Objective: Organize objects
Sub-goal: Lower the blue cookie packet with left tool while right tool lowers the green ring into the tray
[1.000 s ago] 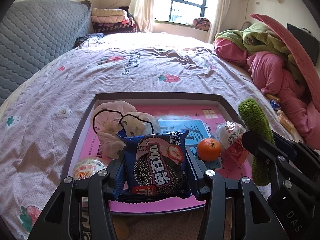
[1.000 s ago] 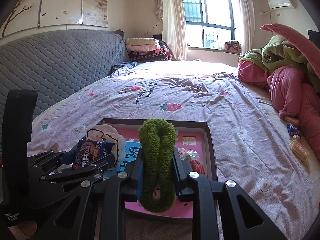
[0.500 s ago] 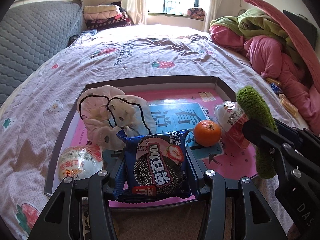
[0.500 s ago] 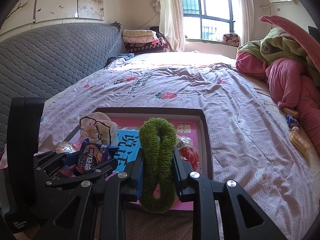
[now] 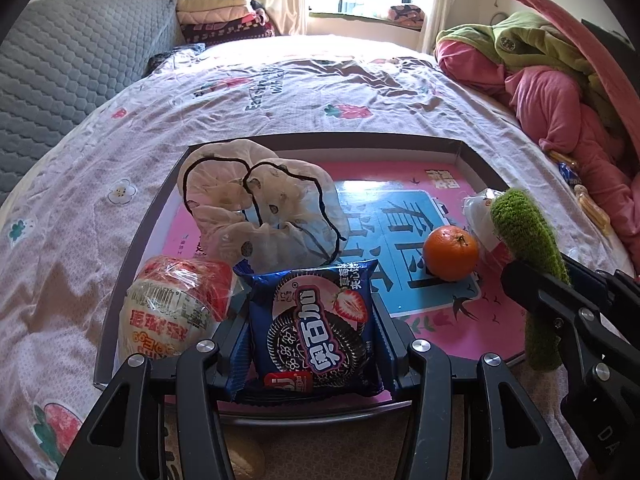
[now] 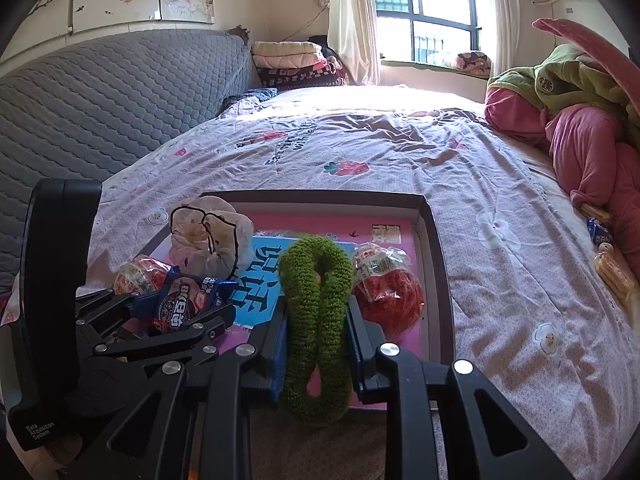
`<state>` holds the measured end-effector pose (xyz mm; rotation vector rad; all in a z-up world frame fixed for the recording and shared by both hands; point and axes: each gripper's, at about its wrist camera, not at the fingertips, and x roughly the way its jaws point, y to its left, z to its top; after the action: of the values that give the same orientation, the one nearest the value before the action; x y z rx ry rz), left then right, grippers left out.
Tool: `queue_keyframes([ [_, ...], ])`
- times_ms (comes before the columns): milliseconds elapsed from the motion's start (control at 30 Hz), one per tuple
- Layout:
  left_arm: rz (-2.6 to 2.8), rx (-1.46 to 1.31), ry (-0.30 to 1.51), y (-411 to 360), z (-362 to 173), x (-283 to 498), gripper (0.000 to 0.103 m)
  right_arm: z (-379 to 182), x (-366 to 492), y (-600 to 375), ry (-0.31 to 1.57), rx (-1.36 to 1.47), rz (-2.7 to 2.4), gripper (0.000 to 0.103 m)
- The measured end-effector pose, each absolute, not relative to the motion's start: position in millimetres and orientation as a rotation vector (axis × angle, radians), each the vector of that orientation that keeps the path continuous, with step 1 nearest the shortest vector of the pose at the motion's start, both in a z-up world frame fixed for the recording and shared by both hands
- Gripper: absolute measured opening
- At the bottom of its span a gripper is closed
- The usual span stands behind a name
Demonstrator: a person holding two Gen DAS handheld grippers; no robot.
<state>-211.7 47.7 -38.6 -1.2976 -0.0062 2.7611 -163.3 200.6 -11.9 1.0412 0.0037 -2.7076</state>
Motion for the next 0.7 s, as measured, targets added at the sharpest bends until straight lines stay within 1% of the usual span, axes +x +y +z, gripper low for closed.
queue_keyframes([
  [500, 2.752, -1.308, -0.027, 42.6, -39.5, -213.2, 0.053, -29.5, -172.8, 189.9, 0.017, 1.052, -2.720, 0.028],
  [700, 2.753, -1.308, -0.024, 43.3, -38.8, -212.6, 0.053, -32.2, -172.2, 193.9, -0.013, 1.063, -2.716, 0.029],
])
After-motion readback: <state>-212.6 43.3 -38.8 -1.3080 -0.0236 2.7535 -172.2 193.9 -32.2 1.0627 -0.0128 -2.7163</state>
